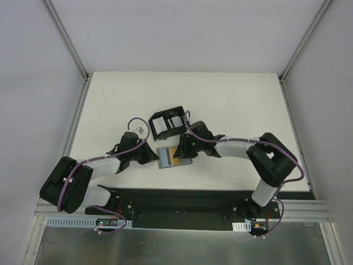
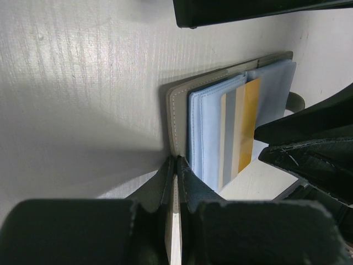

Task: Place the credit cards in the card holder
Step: Insert the credit card into the card holder.

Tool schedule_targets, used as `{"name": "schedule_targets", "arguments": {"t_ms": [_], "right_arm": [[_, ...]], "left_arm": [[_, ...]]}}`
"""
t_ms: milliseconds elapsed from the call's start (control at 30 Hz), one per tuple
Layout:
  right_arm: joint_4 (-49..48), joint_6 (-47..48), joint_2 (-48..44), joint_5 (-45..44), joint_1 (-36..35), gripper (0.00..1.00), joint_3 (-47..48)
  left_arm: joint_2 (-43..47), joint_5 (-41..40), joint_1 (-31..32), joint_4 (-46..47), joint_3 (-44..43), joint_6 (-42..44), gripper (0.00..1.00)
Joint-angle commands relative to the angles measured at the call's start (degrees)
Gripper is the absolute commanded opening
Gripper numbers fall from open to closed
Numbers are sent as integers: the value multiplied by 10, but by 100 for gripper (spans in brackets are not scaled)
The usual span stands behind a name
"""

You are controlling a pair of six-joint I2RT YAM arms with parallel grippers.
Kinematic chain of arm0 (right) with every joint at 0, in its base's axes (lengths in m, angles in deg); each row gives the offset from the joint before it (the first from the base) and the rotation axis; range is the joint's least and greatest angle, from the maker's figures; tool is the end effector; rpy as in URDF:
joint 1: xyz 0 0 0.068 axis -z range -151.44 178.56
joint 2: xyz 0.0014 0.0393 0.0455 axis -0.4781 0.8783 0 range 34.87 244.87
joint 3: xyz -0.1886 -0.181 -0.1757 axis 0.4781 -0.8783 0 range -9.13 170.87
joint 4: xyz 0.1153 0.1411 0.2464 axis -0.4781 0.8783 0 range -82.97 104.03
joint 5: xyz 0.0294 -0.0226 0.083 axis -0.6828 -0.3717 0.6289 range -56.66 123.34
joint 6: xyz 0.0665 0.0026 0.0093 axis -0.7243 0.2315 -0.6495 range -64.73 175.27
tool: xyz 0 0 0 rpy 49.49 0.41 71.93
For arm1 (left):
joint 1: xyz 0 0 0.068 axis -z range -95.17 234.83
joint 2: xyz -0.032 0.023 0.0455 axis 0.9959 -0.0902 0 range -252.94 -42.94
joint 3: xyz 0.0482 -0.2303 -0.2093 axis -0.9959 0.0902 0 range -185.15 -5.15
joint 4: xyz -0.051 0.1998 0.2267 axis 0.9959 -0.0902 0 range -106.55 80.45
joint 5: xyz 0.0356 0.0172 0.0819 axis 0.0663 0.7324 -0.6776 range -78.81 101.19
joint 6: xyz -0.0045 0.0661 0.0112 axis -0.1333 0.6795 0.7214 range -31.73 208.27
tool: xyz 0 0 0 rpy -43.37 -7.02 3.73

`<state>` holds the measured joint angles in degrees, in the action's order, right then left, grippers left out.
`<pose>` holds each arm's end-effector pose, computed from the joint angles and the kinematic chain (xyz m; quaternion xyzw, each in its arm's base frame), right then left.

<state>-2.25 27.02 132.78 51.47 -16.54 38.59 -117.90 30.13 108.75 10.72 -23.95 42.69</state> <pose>0.2637 0.2881 0.1498 -0.1964 0.8790 0.3600 0.2433 0.2253 -0.1189 0.1277 -0.0915 0.8768 -0.3762 0.2851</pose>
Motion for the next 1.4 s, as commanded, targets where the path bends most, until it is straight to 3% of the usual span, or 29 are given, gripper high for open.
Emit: {"name": "schedule_targets", "arguments": {"t_ms": [0, 567, 867, 1367], "right_arm": [[14, 12, 22, 23, -1, 38, 33], [26, 29, 62, 72, -19, 26, 105], [127, 120, -44, -81, -20, 43, 90], [145, 136, -53, -141, -83, 49, 121]], "left_arm": [[8, -13, -1, -23, -3, 23, 0], [17, -7, -2, -23, -4, 23, 0], [58, -8, -2, -43, -3, 26, 0], [129, -16, -1, -87, -11, 28, 0]]}}
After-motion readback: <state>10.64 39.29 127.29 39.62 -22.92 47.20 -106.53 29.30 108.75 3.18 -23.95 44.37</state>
